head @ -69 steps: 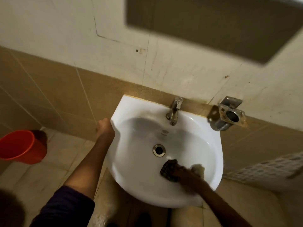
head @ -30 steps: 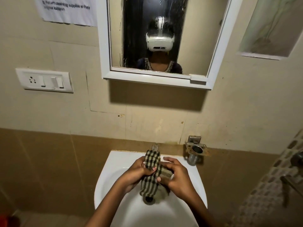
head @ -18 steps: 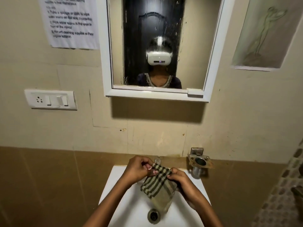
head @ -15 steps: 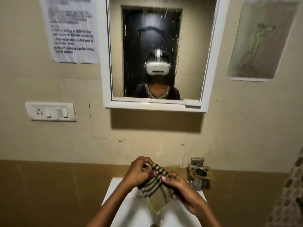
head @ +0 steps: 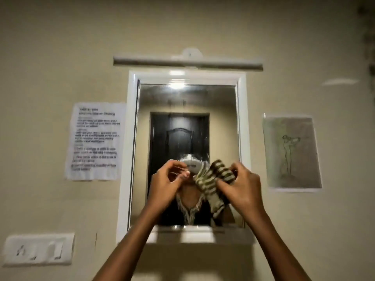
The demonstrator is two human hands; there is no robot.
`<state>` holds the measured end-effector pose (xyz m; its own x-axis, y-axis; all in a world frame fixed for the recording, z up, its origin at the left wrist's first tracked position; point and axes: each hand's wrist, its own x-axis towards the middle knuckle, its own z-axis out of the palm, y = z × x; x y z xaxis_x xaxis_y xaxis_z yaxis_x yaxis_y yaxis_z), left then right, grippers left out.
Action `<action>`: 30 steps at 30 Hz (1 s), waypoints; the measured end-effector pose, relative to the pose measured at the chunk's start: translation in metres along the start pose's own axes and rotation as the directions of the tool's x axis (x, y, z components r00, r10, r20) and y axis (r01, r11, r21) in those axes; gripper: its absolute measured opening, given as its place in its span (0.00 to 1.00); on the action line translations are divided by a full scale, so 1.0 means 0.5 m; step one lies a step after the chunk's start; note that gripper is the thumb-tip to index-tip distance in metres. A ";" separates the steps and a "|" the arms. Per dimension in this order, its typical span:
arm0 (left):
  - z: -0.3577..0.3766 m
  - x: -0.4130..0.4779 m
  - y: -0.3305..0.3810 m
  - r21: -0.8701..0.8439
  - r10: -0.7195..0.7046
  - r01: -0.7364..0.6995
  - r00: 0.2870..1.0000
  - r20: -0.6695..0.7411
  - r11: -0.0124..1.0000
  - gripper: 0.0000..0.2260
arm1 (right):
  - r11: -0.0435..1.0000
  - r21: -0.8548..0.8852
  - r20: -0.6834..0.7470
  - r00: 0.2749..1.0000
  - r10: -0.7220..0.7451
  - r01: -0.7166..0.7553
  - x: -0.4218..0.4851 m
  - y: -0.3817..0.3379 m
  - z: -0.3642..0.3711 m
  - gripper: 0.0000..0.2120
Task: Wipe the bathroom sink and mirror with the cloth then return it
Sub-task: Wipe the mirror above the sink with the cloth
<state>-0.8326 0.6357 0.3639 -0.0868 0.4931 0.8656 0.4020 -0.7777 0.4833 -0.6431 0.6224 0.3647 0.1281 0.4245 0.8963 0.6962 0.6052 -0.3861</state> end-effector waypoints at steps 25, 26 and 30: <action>-0.215 0.339 0.025 0.159 0.074 0.029 0.797 -0.600 0.987 0.06 | 0.986 -0.053 -0.519 0.848 0.111 -0.161 0.552 -0.153 0.161 0.29; -0.218 0.342 0.021 0.130 0.056 0.029 0.796 -0.603 0.991 0.07 | 0.993 -0.041 -0.501 0.862 0.075 -0.110 0.551 -0.169 0.168 0.28; -0.215 0.352 0.003 0.038 -0.026 0.064 0.777 -0.630 0.997 0.08 | 0.975 -0.103 -0.282 0.934 -0.219 0.197 0.525 -0.270 0.236 0.26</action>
<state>-0.9453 0.6793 0.5311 -0.6515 0.1574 0.7421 0.4298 -0.7295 0.5321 -0.7869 0.7315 0.6263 0.1668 0.0742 0.9832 0.7766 0.6045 -0.1774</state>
